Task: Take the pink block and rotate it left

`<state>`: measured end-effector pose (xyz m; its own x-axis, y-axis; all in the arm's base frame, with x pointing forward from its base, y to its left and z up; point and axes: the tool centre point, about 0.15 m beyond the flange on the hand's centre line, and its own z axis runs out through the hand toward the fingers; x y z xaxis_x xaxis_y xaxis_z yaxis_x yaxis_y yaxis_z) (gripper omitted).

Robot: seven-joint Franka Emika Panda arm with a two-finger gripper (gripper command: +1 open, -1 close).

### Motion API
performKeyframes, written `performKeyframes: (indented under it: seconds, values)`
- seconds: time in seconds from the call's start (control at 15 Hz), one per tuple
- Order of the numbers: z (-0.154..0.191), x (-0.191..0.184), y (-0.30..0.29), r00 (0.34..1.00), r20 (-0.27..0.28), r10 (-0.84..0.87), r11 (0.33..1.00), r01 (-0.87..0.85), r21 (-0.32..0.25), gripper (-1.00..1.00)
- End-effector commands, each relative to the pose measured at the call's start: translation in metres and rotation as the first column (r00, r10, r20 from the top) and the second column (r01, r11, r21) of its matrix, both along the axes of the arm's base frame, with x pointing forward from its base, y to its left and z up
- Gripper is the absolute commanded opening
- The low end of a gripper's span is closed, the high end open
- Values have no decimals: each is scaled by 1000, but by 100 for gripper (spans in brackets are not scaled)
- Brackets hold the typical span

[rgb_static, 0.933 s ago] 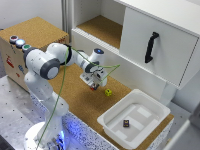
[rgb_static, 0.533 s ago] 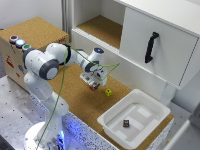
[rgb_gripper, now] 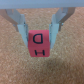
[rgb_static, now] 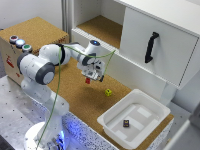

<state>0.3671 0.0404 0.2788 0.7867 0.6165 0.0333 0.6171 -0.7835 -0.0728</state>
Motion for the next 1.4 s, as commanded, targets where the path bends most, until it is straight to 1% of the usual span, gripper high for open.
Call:
performKeyframes:
  seconds: [0.0, 0.07, 0.2, 0.27, 0.33, 0.4, 0.53, 0.6, 0.73, 0.87, 1.07, 1.2, 1.27, 1.33]
  values:
    - [8, 15, 4, 924, -48, 380, 922, -382, -60, -100]
    - [6, 16, 4, 894, -56, 445, 892, -448, -61, -100]
    - [-2, 13, 5, 780, -86, 620, 777, -626, -70, -100]
    - [-6, 12, 6, 715, -97, 693, 712, -699, -63, -100]
    - [-10, 12, 6, 663, -103, 742, 662, -748, -46, -100]
    - [-13, 12, 7, 613, -101, 784, 613, -790, -34, -100]
    - [-14, 14, 9, 527, -69, 847, 528, -849, 0, -100]
    - [-17, 16, 13, 468, -62, 881, 469, -883, 1, -100]
    - [-26, 23, 17, 397, -57, 916, 398, -917, 2, -100]
    - [-37, 31, 19, 379, -63, 923, 380, -925, 6, -100]
    - [-46, 38, 21, 395, -72, 916, 396, -918, 5, -100]
    - [-51, 40, 19, 441, -78, 894, 442, -897, -11, -100]
    - [-51, 41, 18, 469, -76, 880, 470, -883, 0, -100]
    - [-50, 43, 18, 500, -77, 862, 501, -865, -13, -100]
